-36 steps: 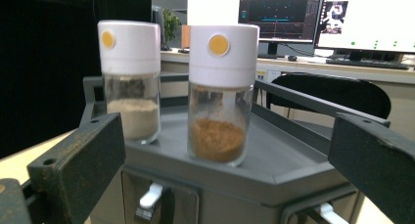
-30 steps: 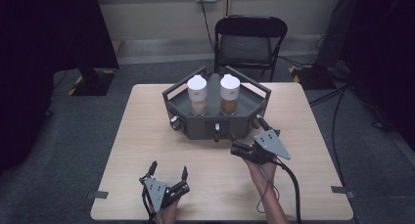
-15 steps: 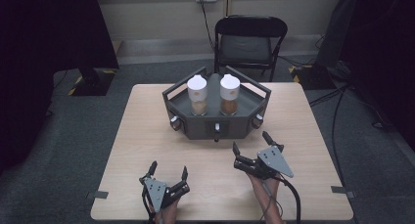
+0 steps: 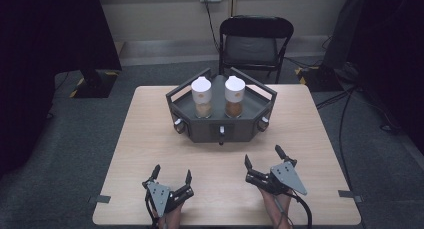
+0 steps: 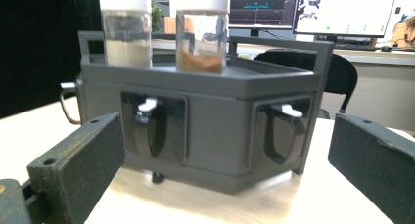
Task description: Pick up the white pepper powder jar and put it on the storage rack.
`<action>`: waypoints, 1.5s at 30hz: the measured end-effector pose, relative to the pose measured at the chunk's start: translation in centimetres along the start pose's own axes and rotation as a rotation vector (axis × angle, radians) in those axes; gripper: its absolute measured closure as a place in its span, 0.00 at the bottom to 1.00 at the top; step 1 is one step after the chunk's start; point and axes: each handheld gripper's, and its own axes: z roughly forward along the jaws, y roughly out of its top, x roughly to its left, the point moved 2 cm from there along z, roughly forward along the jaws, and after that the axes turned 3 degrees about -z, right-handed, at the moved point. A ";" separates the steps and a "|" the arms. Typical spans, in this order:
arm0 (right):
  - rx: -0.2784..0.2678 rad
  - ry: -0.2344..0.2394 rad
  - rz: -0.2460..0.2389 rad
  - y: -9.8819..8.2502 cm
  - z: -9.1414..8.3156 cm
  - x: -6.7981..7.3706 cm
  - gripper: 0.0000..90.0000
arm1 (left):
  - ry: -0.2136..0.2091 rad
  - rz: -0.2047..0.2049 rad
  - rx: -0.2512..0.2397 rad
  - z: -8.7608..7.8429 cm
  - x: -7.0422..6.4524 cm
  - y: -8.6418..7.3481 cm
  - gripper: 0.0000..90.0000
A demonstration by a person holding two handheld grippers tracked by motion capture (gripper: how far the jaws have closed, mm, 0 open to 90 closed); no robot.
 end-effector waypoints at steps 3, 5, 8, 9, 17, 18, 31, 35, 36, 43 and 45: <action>0.017 -0.010 0.010 -0.6 -0.3 -0.1 0.00 | -0.001 0.000 0.000 0.0 0.0 0.0 0.00; 0.015 -0.020 0.010 -1.1 -0.6 0.1 0.00 | 0.000 0.000 0.000 0.0 0.0 0.0 0.00; 0.008 -0.029 0.011 -1.7 -1.0 0.4 0.00 | 0.000 0.000 0.000 0.0 0.0 0.0 0.00; 0.005 -0.029 0.009 -1.9 -1.1 0.5 0.00 | 0.000 0.000 0.000 0.0 0.0 0.0 0.00; 0.015 -0.039 0.008 -3.5 -1.4 1.1 0.00 | 0.000 0.000 0.000 0.0 0.0 0.0 0.00; 0.011 -0.041 0.011 -3.7 -1.4 1.1 0.00 | 0.000 0.000 0.001 0.0 0.0 0.0 0.00; 0.012 -0.058 0.036 -4.5 -1.5 1.2 0.00 | 0.000 0.000 0.001 0.0 0.0 0.0 0.00; 0.005 -0.057 0.040 -4.7 -1.6 1.2 0.00 | 0.003 0.000 0.001 0.0 -0.1 0.0 0.00; 0.006 -0.056 0.040 -4.7 -1.6 1.2 0.00 | 0.004 0.000 0.000 0.0 -0.1 0.0 0.00; -0.004 -0.066 0.046 -4.8 -1.7 1.3 0.00 | 0.004 0.000 -0.001 0.0 -0.1 0.0 0.00; -0.007 -0.066 0.033 -4.9 -1.7 1.4 0.00 | 0.003 0.000 -0.001 0.0 0.0 0.0 0.00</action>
